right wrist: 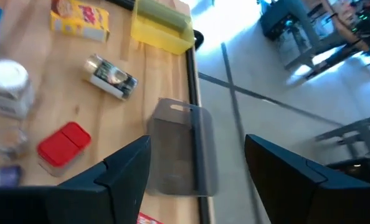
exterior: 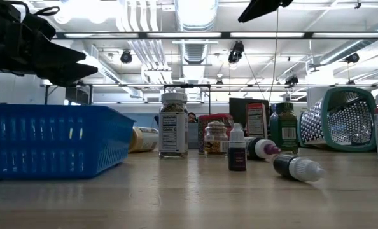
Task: Pick & Place Kitchen Items
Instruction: Put the red cereal box into the yellow bin
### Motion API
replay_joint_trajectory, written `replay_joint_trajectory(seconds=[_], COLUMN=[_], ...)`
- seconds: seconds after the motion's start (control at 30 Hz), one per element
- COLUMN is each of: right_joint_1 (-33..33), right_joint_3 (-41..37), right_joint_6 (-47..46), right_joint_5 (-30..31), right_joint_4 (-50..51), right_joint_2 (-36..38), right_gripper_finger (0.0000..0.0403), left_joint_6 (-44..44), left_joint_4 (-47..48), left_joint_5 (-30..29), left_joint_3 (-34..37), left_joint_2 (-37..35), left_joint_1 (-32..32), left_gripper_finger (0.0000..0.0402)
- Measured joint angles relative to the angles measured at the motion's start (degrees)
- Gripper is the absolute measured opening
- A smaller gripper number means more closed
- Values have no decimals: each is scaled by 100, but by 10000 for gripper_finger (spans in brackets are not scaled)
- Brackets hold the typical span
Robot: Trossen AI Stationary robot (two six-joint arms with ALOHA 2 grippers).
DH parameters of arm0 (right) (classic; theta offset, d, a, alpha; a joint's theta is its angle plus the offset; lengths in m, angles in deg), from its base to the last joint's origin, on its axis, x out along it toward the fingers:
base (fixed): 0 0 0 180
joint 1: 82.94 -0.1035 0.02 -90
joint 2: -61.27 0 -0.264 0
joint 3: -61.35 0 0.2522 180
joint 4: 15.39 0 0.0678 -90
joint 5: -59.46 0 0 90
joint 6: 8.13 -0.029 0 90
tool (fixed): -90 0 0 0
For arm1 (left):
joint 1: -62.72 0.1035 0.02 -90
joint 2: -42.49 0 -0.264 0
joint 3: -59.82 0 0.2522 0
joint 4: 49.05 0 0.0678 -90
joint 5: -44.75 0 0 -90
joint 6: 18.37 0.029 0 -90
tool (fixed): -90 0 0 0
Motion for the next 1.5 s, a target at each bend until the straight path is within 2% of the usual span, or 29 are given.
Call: replay_joint_trajectory(seconds=[0.27,0.4,0.53,0.63,1.13,1.23,1.4,1.5], right_joint_1=[0,0,30,156,1046,1216,1490,1553], right_joint_3=[-2,-2,-4,-7,74,307,940,1314], right_joint_6=[997,1479,1584,1579,1226,1011,738,775], right_joint_5=[741,824,1181,1163,116,48,-617,-705], right_joint_4=[8,180,396,418,499,530,736,1059], right_joint_2=[0,0,-61,-123,-556,-744,-1136,-1409], right_gripper_finger=[236,228,221,215,187,187,187,187], left_joint_6=[0,0,2,0,0,1,0,1], left_joint_4=[0,0,0,0,0,0,0,0], left_joint_5=[-1,-2,0,-2,-2,0,-2,0], left_joint_3=[2,0,1,1,1,1,2,1], left_joint_2=[0,2,2,1,1,1,2,2], left_joint_1=[-6,-7,-5,-4,-4,-4,-4,-4], left_gripper_finger=[362,362,362,362,362,362,362,362])
